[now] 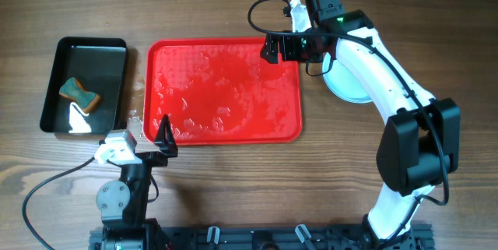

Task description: Clean dirty plates on tray and stack at the side

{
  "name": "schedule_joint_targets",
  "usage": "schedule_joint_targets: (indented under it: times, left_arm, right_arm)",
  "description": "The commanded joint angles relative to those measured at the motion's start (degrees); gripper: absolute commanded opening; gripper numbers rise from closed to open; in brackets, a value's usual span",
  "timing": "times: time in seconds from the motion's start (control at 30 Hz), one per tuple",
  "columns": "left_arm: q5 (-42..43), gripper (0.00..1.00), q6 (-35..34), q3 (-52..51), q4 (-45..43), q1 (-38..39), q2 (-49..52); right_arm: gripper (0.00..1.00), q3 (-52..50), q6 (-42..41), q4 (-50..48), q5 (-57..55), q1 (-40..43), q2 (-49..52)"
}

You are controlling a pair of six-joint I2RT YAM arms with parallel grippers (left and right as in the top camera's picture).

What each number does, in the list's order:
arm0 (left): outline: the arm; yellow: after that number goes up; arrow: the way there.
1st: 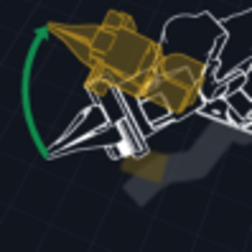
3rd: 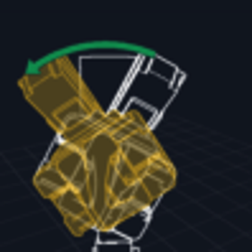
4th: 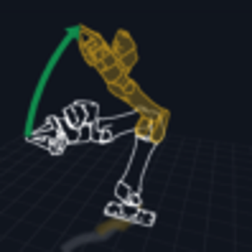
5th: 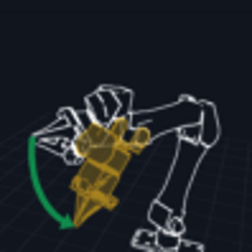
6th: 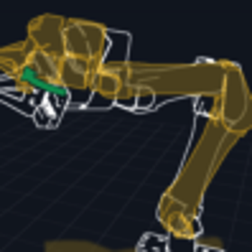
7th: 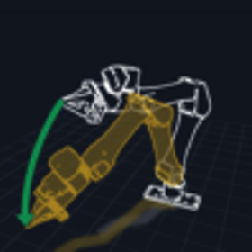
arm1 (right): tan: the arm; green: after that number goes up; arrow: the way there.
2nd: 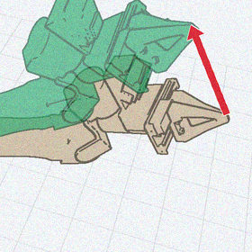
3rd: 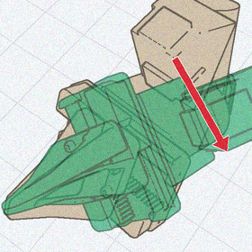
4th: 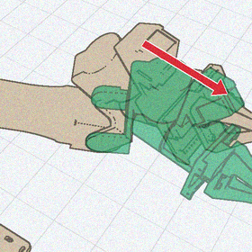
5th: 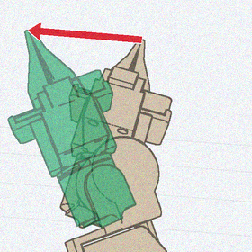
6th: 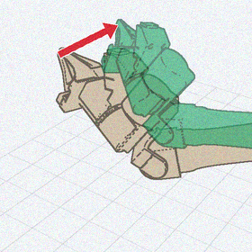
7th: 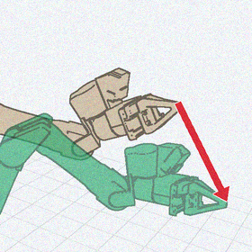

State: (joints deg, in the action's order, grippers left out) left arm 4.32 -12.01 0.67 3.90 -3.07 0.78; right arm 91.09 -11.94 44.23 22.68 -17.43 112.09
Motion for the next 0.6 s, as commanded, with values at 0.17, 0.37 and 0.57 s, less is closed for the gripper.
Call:
schedule_joint_targets:
  times: [0.17, 0.37, 0.57]
  left_arm:
    - [-0.57, 1.0, 1.33, -0.33, 0.26, -0.31, -0.61]
    - [-0.57, 1.0, 1.33, -0.33, 0.26, -0.31, -0.61]
    - [-0.57, 1.0, 1.33, -0.33, 0.26, -0.31, -0.61]
  right_arm:
    - [1.0, -0.11, -0.26, -0.13, -0.39, -0.28, -1.31]
    - [1.0, -0.11, -0.15, -0.42, -9.4, -0.55, -1.18]
    - [1.0, -0.11, -0.02, 0.24, -17.7, -0.72, -7.54]
